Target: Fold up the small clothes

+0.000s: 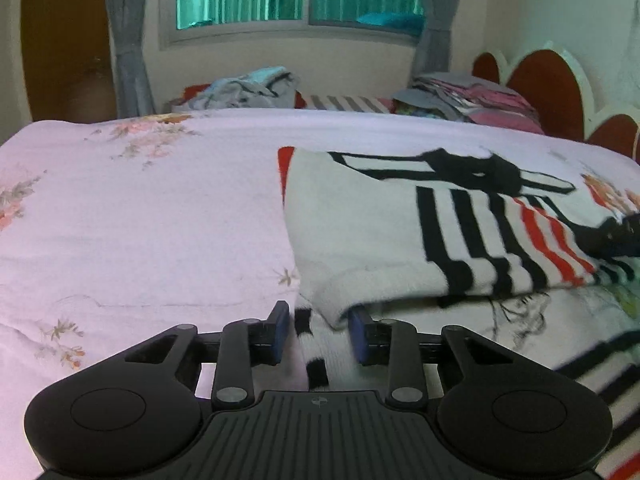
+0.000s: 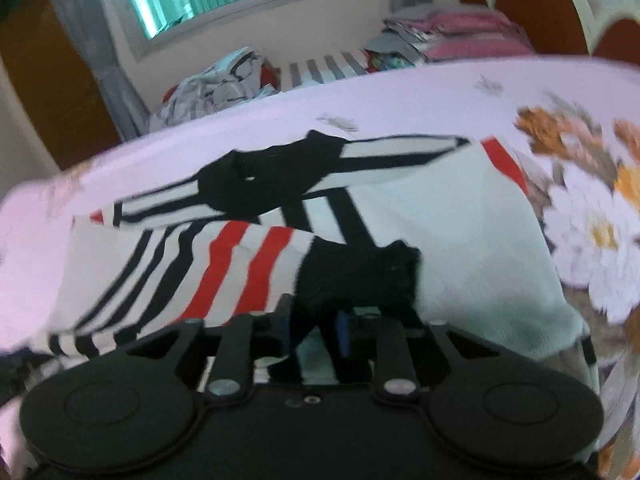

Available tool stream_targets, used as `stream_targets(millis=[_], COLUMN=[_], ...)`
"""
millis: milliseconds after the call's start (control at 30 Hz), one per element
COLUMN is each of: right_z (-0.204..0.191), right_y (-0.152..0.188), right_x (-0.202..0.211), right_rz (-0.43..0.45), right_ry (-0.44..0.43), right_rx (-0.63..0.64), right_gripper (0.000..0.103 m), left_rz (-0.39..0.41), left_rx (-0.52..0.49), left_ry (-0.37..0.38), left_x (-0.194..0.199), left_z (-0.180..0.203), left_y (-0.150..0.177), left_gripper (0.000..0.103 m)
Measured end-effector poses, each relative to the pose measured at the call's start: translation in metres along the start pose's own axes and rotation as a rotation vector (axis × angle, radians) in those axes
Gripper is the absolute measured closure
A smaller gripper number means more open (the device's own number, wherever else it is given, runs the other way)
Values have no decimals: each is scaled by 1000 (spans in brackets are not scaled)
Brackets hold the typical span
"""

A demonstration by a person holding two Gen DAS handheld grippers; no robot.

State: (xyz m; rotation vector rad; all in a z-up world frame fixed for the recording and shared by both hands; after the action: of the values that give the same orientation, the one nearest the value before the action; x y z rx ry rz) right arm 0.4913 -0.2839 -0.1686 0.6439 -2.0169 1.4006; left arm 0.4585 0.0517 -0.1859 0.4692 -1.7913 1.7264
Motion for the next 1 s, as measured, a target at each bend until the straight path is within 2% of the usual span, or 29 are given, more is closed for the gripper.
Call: stream_targets(millis=[67,100,133,200,233,267,367,467,533,600,667,700,767,800,867,1000], right_z=[9,12,14,17,18,18,15,7,6,15,24,24,27,29,34,38], right_y=[-4,-4,-4,-5,-5,-5,-6,-7,-6,-2,0,0,-3,-5,-8,-15], right_x=[4,6,5,2,-1,-2,-2,13,21,14,11,11,14,16,21,28], right_rz=[11,10,4,-2,-1,3,15,79,105,74,56,53,63,77,110,165], right_ry=[-7,-13,-18,-23,-27,-27,-37,-33,6,73,80,79,79,80,94,133], right_rx=[-25,-33,-45,-67,-73,-78,-74,-18,31,63,50,54,43,30,6,19], right_gripper=[63,63,63,64,71,80,94,96,96,96,95,94,78,75,50,51], left_rz=[-6,-7,-4,18,37,49,24,-1,-20,-37,-53,-60,-73,-75,-76,-54], left_rx=[3,19,39,102,135,164,240,285,317,358,384,389,381,372,365,390], left_ry=[18,26,32,36,41,45,69,80,76,66,54,42,28,12,-34,-115], left_x=[8,14,18,29,33,34,19,-12,-37,-59,-76,-85,-96,-102,-110,-124], left_z=[-3,-6,-9,-16,-19,-23,-28,-27,-26,-25,-25,-25,-24,-24,-29,-42], left_y=[0,-1,-3,-8,-12,-17,-34,-48,-56,-58,-60,-61,-62,-63,-65,-73], left_gripper=[69,62,48,32,30,29,28,28,28,29,29,29,29,29,29,29])
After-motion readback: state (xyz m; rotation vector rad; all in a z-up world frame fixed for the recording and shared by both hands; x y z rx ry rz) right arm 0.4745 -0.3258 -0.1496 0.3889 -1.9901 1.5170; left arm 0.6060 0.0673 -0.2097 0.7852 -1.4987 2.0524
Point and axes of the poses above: each gripper's, at about its wrist camera, not at the fingertips, and x roughly against the way its jaws point, z to its right, y to its underside, the point moved 3 cm from there along -x, roughly the way its jaws point, and after that the axes turned 1 degree about z, right-handed, at the moved point
